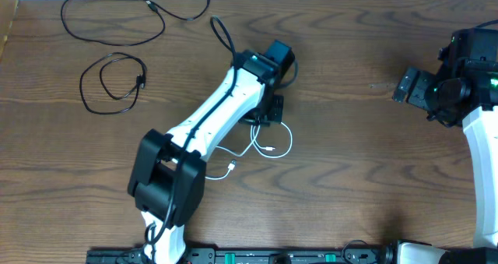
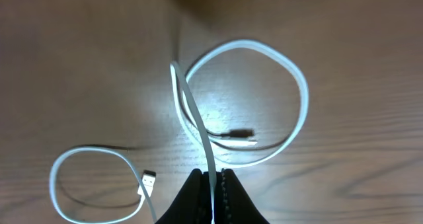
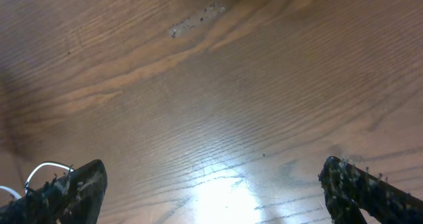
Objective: Untangle cables
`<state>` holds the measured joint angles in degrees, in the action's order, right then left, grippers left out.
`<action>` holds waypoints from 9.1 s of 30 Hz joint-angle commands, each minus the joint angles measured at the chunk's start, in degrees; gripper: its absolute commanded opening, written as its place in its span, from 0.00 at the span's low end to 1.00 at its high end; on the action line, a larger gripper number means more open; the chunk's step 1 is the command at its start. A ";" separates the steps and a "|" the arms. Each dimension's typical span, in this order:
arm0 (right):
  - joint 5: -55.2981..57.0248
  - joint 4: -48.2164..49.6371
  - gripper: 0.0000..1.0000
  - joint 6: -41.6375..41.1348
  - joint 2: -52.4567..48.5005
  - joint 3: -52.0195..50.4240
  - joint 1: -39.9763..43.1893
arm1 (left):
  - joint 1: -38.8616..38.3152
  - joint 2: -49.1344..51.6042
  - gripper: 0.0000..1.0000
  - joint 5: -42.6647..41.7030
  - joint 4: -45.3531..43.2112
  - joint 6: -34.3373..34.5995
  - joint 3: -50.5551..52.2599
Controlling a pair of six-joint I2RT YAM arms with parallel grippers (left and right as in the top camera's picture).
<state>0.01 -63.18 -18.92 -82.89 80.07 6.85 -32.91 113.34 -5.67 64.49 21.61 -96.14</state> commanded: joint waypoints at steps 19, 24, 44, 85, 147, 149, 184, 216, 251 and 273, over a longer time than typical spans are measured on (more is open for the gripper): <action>0.50 -0.07 0.99 -0.76 0.04 0.26 0.20 | 29.51 -37.27 0.08 0.28 -3.72 3.82 -6.86; 0.50 -0.07 0.99 -0.76 0.04 0.26 0.20 | 37.05 -38.18 0.07 0.35 -3.76 4.31 -6.86; 0.50 -0.07 0.99 -0.76 0.04 0.26 0.20 | 65.35 -27.04 0.07 30.21 -16.98 3.43 -6.84; 0.50 -0.07 0.99 -0.76 0.04 0.26 0.17 | 73.77 -2.91 0.07 21.33 -30.42 6.60 -6.73; 0.50 -0.07 0.99 -0.79 0.04 0.26 0.20 | 77.09 -25.00 0.90 -26.49 -24.28 7.80 -5.77; 0.50 -0.07 0.99 -0.76 0.04 0.26 0.20 | 75.58 -25.81 0.90 -33.22 -24.50 10.71 -5.77; -33.68 2.08 0.99 2.82 0.07 0.26 -1.14 | 28.55 -26.10 0.91 -6.47 4.31 -2.73 -5.68; 2.62 -19.39 1.00 3.72 46.88 0.26 -25.31 | 28.55 -26.10 0.91 -6.47 4.31 -2.73 -5.68; 8.68 -17.86 0.99 11.63 51.10 -6.32 -17.44 | 28.55 -26.10 0.92 -6.47 4.28 -2.73 -5.66; -3.93 30.34 0.99 24.81 79.93 -56.61 -8.63 | 28.55 -26.10 0.92 -6.47 4.28 -2.73 -5.68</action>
<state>-1.61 -35.20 4.73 -4.60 26.52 -2.74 -4.51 87.55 -12.93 68.71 19.44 -101.34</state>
